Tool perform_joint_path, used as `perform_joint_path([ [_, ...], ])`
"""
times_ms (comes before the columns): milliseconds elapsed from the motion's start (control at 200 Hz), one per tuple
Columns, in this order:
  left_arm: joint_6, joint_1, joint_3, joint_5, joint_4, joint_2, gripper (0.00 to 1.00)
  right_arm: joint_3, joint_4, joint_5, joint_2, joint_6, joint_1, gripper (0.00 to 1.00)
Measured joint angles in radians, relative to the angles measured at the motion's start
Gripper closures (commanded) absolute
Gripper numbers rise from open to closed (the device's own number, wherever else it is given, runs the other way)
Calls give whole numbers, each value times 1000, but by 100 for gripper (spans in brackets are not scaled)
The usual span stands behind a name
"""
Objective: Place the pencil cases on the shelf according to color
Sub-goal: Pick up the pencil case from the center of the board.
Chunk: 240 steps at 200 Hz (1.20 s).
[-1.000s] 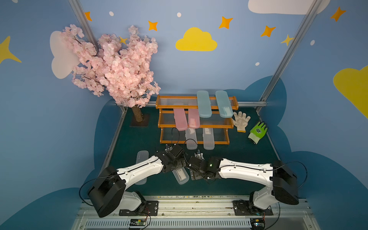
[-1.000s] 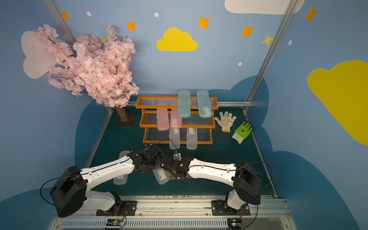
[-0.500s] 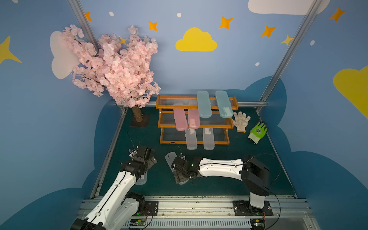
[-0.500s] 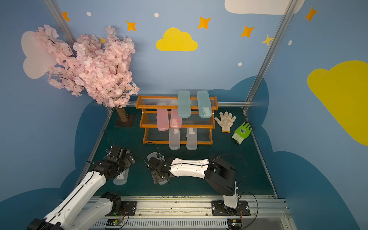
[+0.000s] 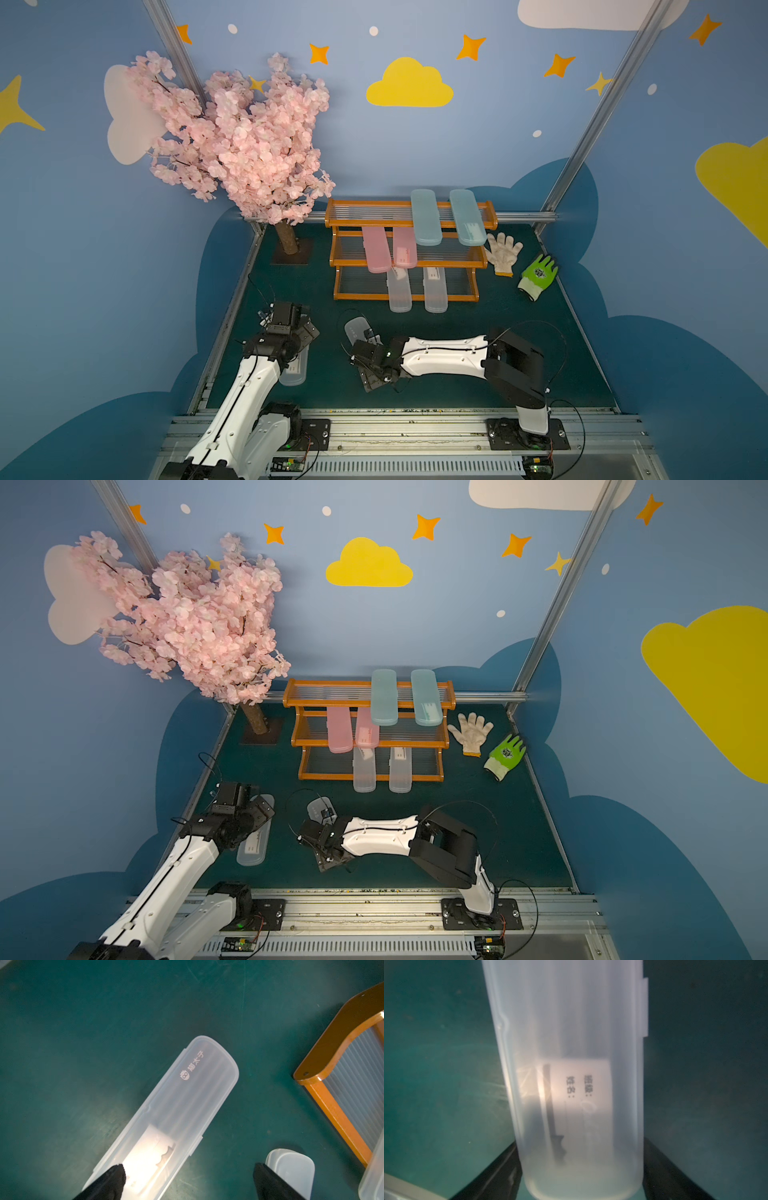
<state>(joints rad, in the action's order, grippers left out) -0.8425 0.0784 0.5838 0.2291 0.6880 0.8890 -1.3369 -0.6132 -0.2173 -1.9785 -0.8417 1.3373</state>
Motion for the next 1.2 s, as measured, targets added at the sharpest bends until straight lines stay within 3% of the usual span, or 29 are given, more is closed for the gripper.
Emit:
perform_joint_path([
  [240, 10, 2, -43, -39, -23, -27, 0, 27, -9, -52, 27, -44, 2, 44],
  [411, 19, 21, -43, -29, -23, -51, 0, 23, -34, -87, 93, -55, -20, 46],
  [576, 26, 42, -43, -8, -23, -46, 0, -95, -43, -71, 87, -36, -88, 48],
  [821, 25, 47, -57, 3, -44, -51, 0, -378, -57, -37, -111, 0, -172, 50],
  [1202, 48, 58, -57, 26, -64, -27, 0, -611, -108, -92, -329, -15, -218, 52],
])
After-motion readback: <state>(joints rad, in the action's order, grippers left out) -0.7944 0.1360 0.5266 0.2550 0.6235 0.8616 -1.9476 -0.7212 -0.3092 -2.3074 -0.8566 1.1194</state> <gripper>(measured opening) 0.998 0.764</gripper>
